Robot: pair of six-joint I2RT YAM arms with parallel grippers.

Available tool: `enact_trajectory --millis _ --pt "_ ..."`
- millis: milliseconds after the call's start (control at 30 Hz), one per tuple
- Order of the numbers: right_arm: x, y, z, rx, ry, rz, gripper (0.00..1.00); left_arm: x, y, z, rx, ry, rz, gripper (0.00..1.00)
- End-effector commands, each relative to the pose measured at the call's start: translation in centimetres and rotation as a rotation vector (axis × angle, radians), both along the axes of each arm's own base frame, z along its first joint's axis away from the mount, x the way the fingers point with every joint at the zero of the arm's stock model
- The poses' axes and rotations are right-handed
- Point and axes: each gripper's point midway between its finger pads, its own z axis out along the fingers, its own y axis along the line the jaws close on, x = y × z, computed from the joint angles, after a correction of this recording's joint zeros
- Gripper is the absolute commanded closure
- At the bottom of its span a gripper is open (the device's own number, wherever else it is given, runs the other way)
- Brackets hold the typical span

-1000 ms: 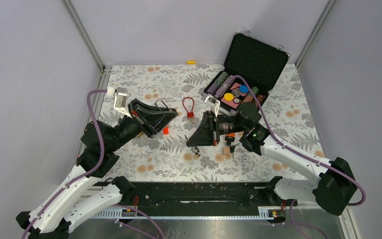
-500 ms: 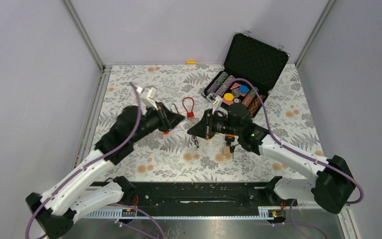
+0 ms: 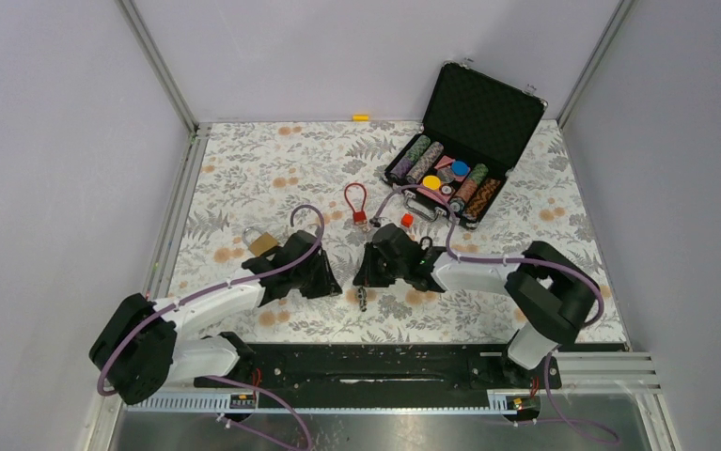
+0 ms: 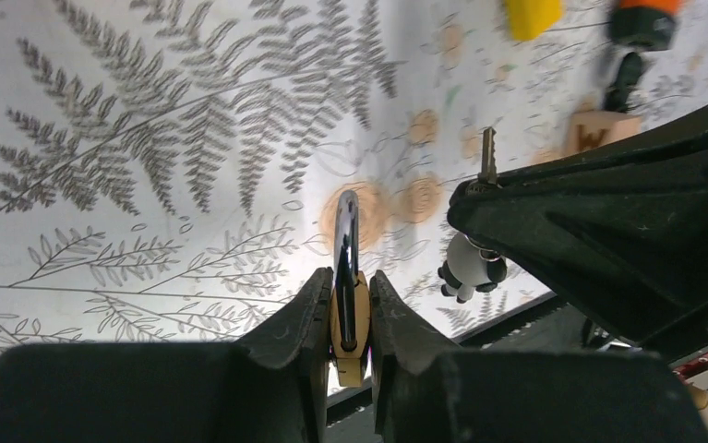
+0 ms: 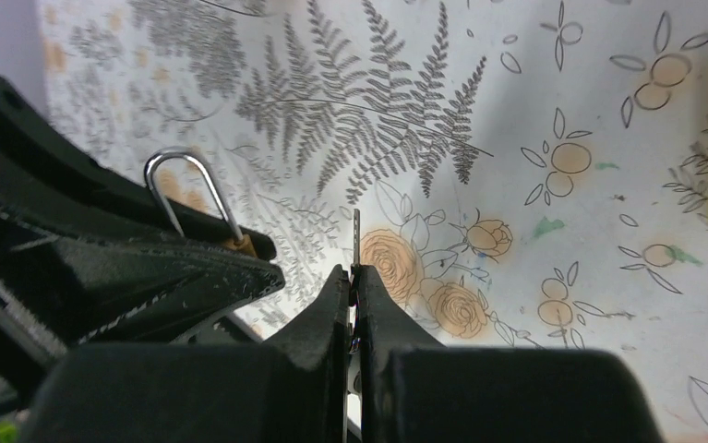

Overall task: Lock with the key
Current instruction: Place the key at the center of the board, then pick up the lock from the center of the board.

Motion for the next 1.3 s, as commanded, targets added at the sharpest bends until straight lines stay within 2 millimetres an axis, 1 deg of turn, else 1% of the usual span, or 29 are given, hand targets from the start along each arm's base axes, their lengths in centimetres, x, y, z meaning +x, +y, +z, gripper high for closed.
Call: enact_trajectory --millis 0,133,167,267,367,400,500,567,633,700,767,800,867,967,1033,1100,1200,1267 --pt "1.0 2.6 0.4 -0.009 -0.011 -0.063 0.99 1.0 -0.4 0.0 -0.029 -0.027 0.035 0.84" --pt "0.7 4.3 -0.6 -0.002 0.057 -0.053 0.95 0.6 0.0 -1.2 -0.005 -0.003 0.031 0.75" --pt "0.6 4.5 -0.8 -0.011 0.074 -0.052 0.93 0.4 0.2 -1.5 0.006 0.006 0.031 0.66" --pt "0.6 3.9 -0.8 -0.034 0.084 -0.076 0.78 0.5 1.3 -1.8 0.051 0.008 0.047 0.54" --pt "1.3 2.7 0.8 -0.07 0.035 -0.097 0.65 0.8 2.1 -1.0 0.062 -0.023 0.064 0.46" --pt "1.1 1.9 1.1 -0.095 0.036 -0.096 0.62 0.9 2.4 -0.7 0.067 -0.035 0.074 0.45" --pt "2.0 -0.1 2.5 -0.131 -0.01 -0.138 0.52 1.4 2.7 0.8 0.063 -0.072 0.083 0.45" --pt "2.7 -2.4 3.2 -0.171 -0.044 -0.189 0.48 1.5 2.7 1.7 0.055 -0.09 0.077 0.44" --pt "3.4 -5.2 3.9 -0.213 -0.084 -0.247 0.43 2.0 3.0 2.9 0.059 -0.135 0.091 0.44" --pt "4.2 -8.7 4.5 -0.282 -0.135 -0.314 0.37 2.5 3.3 3.9 0.06 -0.173 0.099 0.42" --pt "5.0 -12.5 4.6 -0.381 -0.19 -0.388 0.29 2.9 3.4 5.2 0.056 -0.216 0.099 0.39" --pt "5.2 -14.0 4.4 -0.422 -0.196 -0.415 0.25 3.1 3.4 5.8 0.052 -0.236 0.099 0.36" --pt "5.7 -16.4 3.8 -0.486 -0.19 -0.452 0.21 3.6 3.5 6.9 0.046 -0.276 0.102 0.3" --pt "6.5 -19.1 2.3 -0.597 -0.16 -0.488 0.17 4.0 3.5 8.2 0.039 -0.313 0.103 0.13" --pt "7.0 -19.9 1.5 -0.659 -0.135 -0.495 0.16 4.3 3.4 9.1 0.029 -0.332 0.101 0.02" --pt "7.4 -20.1 0.1 -0.708 -0.099 -0.484 0.16 4.4 3.3 9.9 0.02 -0.353 0.096 0.01" --pt "8.2 -19.6 -1.3 -0.75 -0.059 -0.475 0.16 4.5 3.5 10.5 0.027 -0.374 0.089 0.01" --pt "8.9 -19.0 -1.7 -0.761 -0.043 -0.466 0.19 4.6 3.9 10.4 0.039 -0.379 0.095 0.01"
